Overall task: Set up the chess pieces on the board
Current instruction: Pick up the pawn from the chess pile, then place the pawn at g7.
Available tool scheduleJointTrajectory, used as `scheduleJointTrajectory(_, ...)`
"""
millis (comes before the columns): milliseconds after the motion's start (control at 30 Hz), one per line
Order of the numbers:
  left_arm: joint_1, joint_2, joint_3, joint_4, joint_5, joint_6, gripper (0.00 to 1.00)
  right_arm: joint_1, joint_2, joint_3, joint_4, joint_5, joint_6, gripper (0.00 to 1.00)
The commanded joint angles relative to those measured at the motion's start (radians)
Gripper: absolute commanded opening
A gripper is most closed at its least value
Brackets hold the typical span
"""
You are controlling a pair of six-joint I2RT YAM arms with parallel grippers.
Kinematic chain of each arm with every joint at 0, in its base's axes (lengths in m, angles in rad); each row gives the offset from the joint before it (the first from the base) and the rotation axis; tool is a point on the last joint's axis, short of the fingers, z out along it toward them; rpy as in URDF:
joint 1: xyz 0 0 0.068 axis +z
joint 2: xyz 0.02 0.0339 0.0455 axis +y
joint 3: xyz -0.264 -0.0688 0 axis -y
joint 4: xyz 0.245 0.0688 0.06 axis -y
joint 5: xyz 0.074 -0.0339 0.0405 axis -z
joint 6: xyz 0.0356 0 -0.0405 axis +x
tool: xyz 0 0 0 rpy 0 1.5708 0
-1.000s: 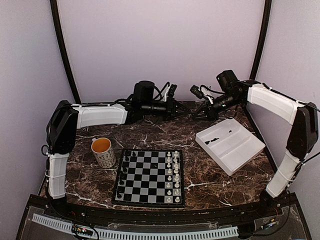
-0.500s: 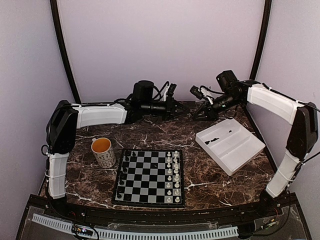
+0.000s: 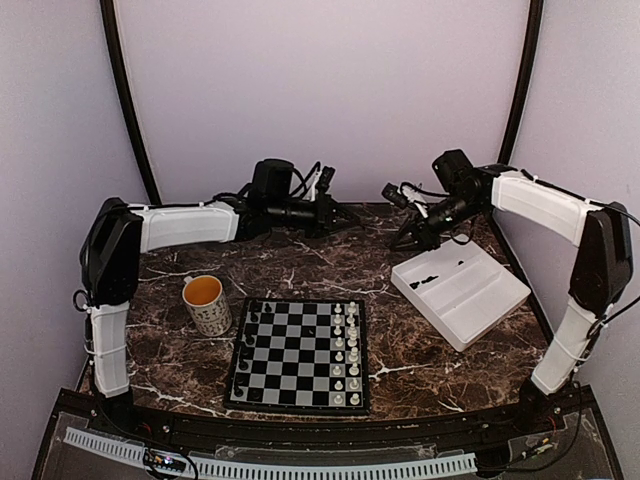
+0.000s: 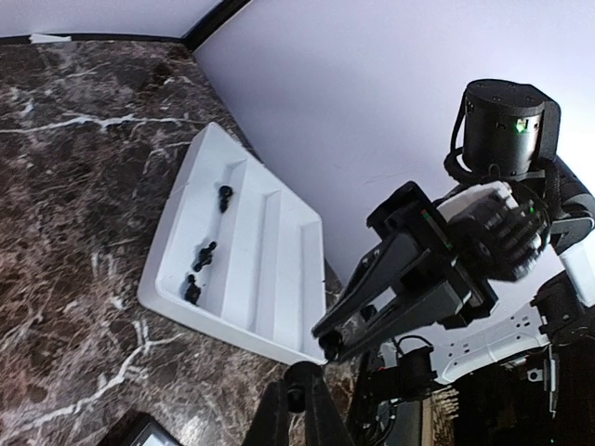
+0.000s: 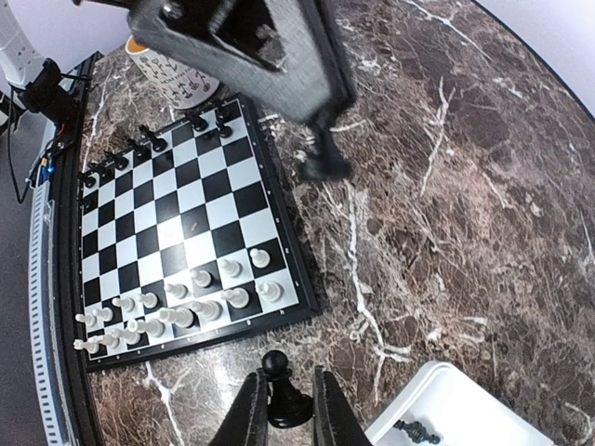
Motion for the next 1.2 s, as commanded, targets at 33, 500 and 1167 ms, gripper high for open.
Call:
scheduleJointTrajectory(33, 0.003, -0.173, -0.057, -0.362, -0.189, 0.289, 0.0, -0.079, 0.005, -0.07, 0.022, 0.036, -0.02, 0.14)
scheduleJointTrajectory(500, -0.021, -0.465, -0.36, -0.837, -0.593, 0.607, 0.0, -0.165, 0.009, -0.151, 0.115, 0.059, 0.026, 0.14)
scheduleJointTrajectory(1167, -0.104, -0.364, -0.398, -0.864, -0.754, 0.64, 0.0, -0.165, -0.013, -0.145, 0.102, 0.079, 0.036, 0.14)
